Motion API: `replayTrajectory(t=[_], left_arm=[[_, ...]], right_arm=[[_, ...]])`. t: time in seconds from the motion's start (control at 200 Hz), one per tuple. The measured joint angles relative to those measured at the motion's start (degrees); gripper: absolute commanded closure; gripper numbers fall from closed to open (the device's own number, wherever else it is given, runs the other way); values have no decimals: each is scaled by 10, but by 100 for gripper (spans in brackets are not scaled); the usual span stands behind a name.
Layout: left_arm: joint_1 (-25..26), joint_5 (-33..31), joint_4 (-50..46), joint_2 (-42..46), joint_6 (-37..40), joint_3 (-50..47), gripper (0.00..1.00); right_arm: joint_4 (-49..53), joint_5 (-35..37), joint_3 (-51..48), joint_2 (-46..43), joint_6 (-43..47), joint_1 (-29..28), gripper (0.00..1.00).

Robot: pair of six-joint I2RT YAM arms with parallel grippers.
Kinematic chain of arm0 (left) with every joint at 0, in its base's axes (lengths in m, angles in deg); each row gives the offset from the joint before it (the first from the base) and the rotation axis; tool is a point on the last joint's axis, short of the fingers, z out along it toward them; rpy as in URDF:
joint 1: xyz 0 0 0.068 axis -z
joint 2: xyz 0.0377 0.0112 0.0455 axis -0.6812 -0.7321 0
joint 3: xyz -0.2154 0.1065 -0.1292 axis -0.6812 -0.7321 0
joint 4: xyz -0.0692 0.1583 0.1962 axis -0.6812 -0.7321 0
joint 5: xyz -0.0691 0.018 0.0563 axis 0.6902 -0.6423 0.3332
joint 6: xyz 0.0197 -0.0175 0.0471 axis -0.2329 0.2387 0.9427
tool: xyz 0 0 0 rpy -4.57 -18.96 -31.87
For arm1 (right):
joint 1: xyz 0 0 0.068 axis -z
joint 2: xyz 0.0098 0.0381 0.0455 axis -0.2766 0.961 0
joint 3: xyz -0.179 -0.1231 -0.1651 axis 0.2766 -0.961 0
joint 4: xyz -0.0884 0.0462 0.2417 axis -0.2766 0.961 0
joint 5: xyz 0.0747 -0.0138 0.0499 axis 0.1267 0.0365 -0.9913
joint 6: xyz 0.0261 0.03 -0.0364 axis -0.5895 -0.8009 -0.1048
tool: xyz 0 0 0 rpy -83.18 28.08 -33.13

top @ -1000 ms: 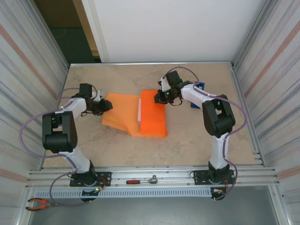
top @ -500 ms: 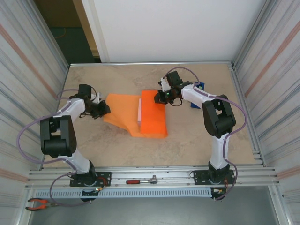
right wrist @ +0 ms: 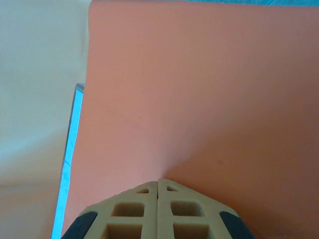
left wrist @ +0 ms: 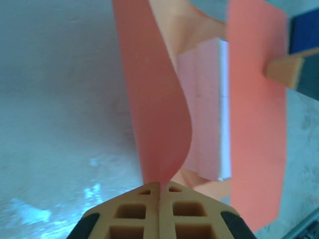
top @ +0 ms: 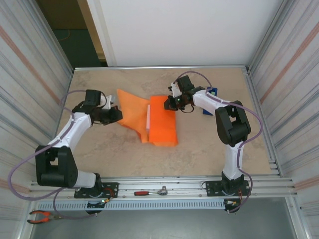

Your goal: Wrap the gift box in paper

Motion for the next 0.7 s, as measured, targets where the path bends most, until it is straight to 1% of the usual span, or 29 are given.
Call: replayTrajectory(t=[0.18, 0.246, 0.441, 0.606, 0.701], left_arm=[[68, 5, 11, 18, -2, 1, 100], [82, 4, 12, 18, -3, 1, 100], [103, 3, 12, 18, -15, 9, 100], [143, -5, 16, 11, -33, 29, 100], [169, -10, 18, -5, -56, 43, 99]], right_arm=[[-1, 0, -1, 0, 0, 0, 100], [-1, 0, -1, 0, 0, 0, 100], [-1, 0, -1, 0, 0, 0, 100], [-2, 0, -1, 0, 0, 0, 100], [-2, 0, -1, 0, 0, 0, 100]])
